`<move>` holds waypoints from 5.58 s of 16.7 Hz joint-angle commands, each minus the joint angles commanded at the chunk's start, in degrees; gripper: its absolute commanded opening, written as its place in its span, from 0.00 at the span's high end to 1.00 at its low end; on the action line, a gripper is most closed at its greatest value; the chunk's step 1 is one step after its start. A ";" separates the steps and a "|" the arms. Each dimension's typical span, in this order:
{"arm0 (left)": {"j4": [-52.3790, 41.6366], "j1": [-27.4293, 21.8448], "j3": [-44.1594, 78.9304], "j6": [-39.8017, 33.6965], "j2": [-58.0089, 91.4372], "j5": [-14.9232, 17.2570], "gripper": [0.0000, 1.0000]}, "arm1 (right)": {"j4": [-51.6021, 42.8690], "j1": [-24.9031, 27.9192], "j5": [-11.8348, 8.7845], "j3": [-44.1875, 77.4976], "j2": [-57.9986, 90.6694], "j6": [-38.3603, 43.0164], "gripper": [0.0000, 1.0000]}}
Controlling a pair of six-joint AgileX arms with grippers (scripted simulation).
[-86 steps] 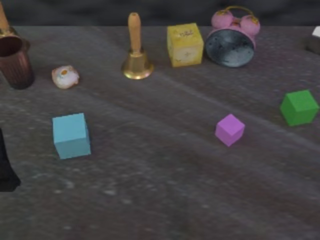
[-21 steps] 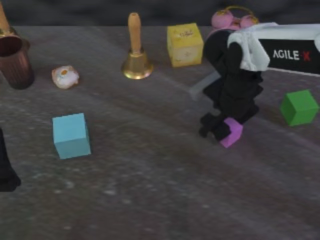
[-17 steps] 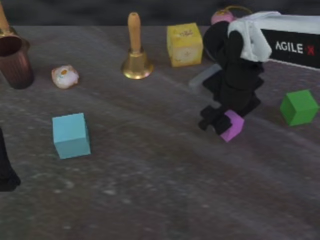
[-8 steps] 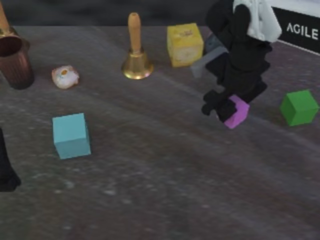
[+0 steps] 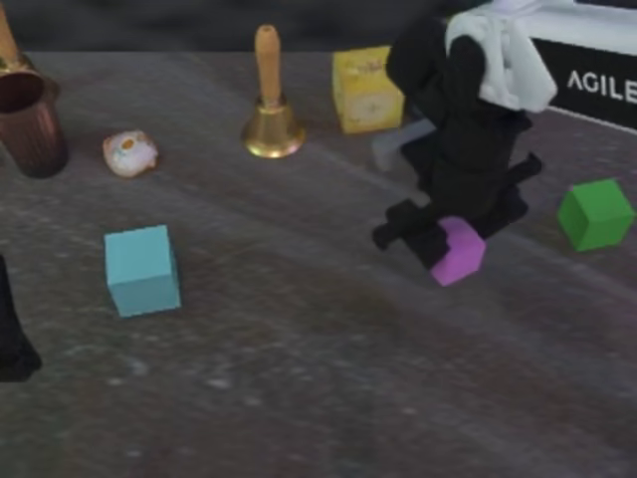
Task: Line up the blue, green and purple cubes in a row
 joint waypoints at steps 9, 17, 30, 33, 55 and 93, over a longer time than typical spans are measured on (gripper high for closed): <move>0.00 0.00 0.00 0.00 0.00 0.00 0.00 | 4.15 9.15 1.02 -19.35 -14.62 34.75 1.00; 0.00 0.00 0.00 0.00 0.00 0.00 0.00 | 5.15 10.19 1.14 -22.19 -16.90 38.58 1.00; 0.00 0.00 0.00 0.00 0.00 0.00 0.00 | 20.12 10.60 1.26 -30.87 -10.85 38.87 0.92; 0.00 0.00 0.00 0.00 0.00 0.00 0.00 | 20.12 10.60 1.26 -30.87 -10.85 38.87 0.70; 0.00 0.00 0.00 0.00 0.00 0.00 0.00 | 15.78 10.97 1.23 -28.17 -12.72 38.88 0.00; 0.00 0.00 0.00 0.00 0.00 0.00 0.00 | 1.02 -26.10 0.01 10.94 12.80 -10.25 0.00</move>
